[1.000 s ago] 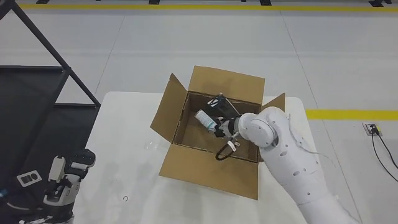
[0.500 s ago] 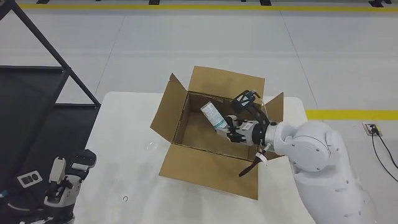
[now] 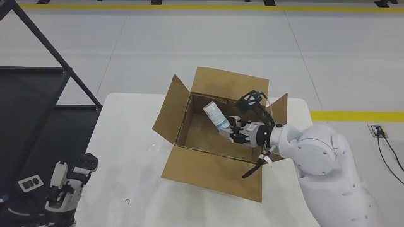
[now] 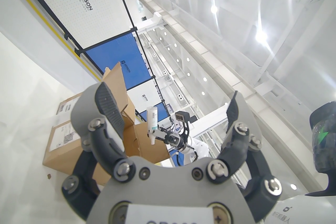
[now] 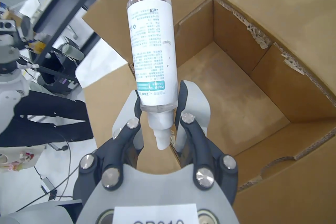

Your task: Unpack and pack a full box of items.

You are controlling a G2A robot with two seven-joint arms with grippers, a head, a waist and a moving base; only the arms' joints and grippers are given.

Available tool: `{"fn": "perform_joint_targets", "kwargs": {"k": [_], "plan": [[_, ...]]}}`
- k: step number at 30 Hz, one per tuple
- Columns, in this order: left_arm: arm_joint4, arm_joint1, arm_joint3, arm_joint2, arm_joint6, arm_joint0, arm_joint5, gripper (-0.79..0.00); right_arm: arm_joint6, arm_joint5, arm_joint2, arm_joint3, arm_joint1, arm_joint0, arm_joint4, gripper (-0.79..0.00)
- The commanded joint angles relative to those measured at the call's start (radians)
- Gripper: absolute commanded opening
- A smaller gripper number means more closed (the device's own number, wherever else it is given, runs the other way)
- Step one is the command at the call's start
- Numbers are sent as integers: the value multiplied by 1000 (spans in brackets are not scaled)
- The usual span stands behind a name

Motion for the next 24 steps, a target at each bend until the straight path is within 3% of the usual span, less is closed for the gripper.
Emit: {"fn": "perform_joint_targets", "kwargs": {"k": [1,10,14,20,24], "plan": [[-10,1,1,-7,-8,7,-3,0,-29,24,52,-30,6,-16,48,-785],[-10,2,-3,5,-27,-2,7,0,-154,142,341,-249,34,-224,202,-785],[-1,2,-3,16,-33,-12,14,0,-178,171,464,-285,43,-322,273,-785],[11,3,-4,27,-35,-21,20,0,-147,195,569,-243,58,-411,347,-785],[20,3,-6,32,-32,-24,23,0,-34,236,559,-148,78,-402,261,-785]]}}
